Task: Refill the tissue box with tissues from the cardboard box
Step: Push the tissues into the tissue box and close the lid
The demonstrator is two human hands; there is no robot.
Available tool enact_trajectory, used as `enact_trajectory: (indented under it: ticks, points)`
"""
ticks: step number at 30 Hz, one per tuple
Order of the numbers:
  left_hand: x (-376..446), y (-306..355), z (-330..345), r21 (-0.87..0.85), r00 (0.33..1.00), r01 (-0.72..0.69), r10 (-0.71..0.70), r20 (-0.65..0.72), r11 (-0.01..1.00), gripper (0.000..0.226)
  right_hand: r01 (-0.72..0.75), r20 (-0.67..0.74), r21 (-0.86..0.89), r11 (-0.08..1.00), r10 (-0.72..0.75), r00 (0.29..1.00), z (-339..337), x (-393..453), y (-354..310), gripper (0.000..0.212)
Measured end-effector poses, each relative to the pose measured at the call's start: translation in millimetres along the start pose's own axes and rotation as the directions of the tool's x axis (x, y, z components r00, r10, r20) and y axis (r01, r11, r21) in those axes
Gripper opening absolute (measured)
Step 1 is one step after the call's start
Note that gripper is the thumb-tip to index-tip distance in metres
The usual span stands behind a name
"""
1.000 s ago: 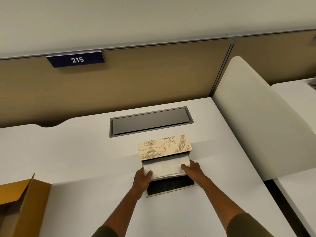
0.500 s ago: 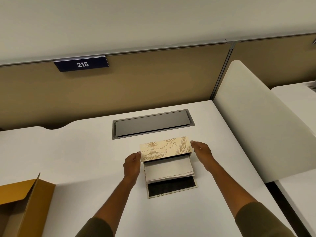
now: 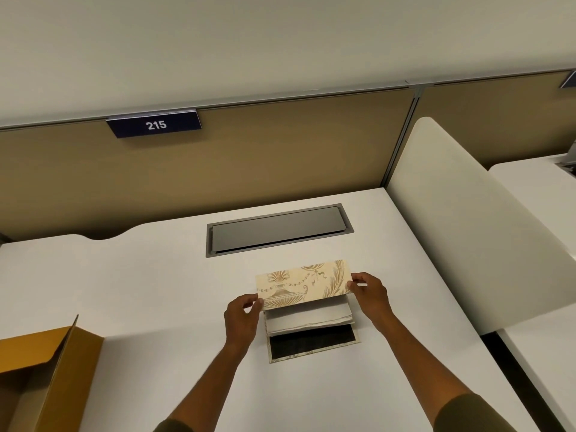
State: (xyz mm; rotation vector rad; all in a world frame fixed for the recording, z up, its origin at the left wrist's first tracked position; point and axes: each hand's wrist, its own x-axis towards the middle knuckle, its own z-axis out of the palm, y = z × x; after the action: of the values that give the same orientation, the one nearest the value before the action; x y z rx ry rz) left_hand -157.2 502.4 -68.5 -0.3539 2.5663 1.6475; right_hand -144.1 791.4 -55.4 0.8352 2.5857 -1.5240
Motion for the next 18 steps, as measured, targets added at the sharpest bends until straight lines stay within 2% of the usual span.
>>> enact_trajectory:
  ticks: [8, 18]
  points:
    - [-36.0, -14.9, -3.6, 0.032, 0.997, -0.079, 0.08, -0.009, 0.996, 0.008, 0.018, -0.029, 0.085, 0.996, -0.015, 0.999, -3.3, -35.5, 29.5, 0.017]
    - [-70.8, -35.4, -7.0, 0.155, 0.99, -0.139, 0.133, 0.05, 0.978, 0.015, -0.011, 0.012, -0.027, 1.0, 0.011, 1.0, -6.2, -66.5, 66.3, 0.016]
